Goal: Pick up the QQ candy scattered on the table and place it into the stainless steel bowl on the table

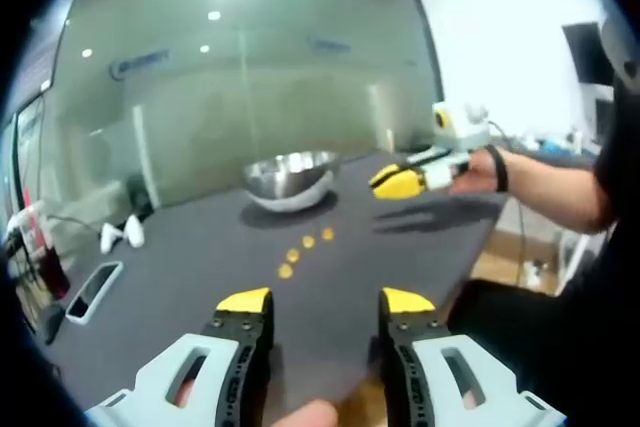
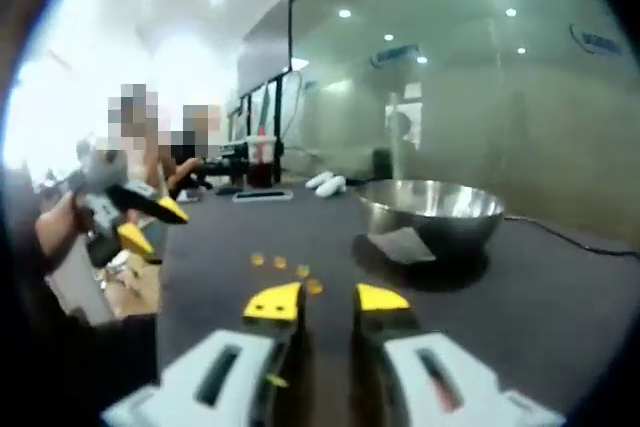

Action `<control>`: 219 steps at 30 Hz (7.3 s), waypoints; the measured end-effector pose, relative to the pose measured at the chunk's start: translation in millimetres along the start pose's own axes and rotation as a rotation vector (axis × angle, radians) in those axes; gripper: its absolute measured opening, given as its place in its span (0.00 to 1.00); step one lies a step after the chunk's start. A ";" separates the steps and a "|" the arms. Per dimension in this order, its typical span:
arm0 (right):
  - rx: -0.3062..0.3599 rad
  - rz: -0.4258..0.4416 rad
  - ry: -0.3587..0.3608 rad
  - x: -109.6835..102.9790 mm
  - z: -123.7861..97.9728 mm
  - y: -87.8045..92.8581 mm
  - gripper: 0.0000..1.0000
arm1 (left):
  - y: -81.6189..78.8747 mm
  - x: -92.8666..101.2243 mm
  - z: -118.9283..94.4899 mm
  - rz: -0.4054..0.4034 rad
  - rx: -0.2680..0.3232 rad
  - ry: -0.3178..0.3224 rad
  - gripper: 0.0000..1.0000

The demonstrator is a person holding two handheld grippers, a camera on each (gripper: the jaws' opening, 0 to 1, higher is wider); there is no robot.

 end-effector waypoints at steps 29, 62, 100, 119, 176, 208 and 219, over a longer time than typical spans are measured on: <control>-0.189 -0.020 -0.154 -15.9 85.9 19.7 0.21 | 3.7 6.4 -11.7 -0.008 -0.026 -0.029 0.43; 0.162 0.060 0.214 53.9 59.7 -71.5 0.09 | 7.1 -2.4 -10.3 -0.023 -0.020 -0.024 0.43; 0.139 -0.002 0.176 47.9 50.9 -64.9 0.26 | 9.9 -6.3 -9.3 -0.035 -0.041 -0.050 0.43; -0.027 -0.047 -0.162 -8.3 -6.8 14.0 0.26 | 11.0 -4.9 -5.5 -0.032 -0.032 -0.042 0.43; -0.026 -0.059 -0.105 -24.6 91.8 -21.3 0.09 | 15.9 -3.2 -18.6 -0.015 -0.052 -0.059 0.42; 0.166 0.058 0.414 81.2 81.1 -72.2 0.25 | 11.9 -4.9 -14.9 -0.034 -0.028 -0.048 0.42; 0.177 0.075 0.364 74.9 70.9 -73.8 0.24 | 14.1 -3.2 -11.1 -0.031 -0.039 -0.034 0.42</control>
Point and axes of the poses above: the point that each gripper's makers call its tool centre point, and the gripper's own axes: z roughly forward along the fingers, x roughly to its right, y roughly out of its underside, the point moved 7 cm from there along -z, roughly backward along the fingers, and after that the axes turned 4 degrees about y, right-handed, at the moved point
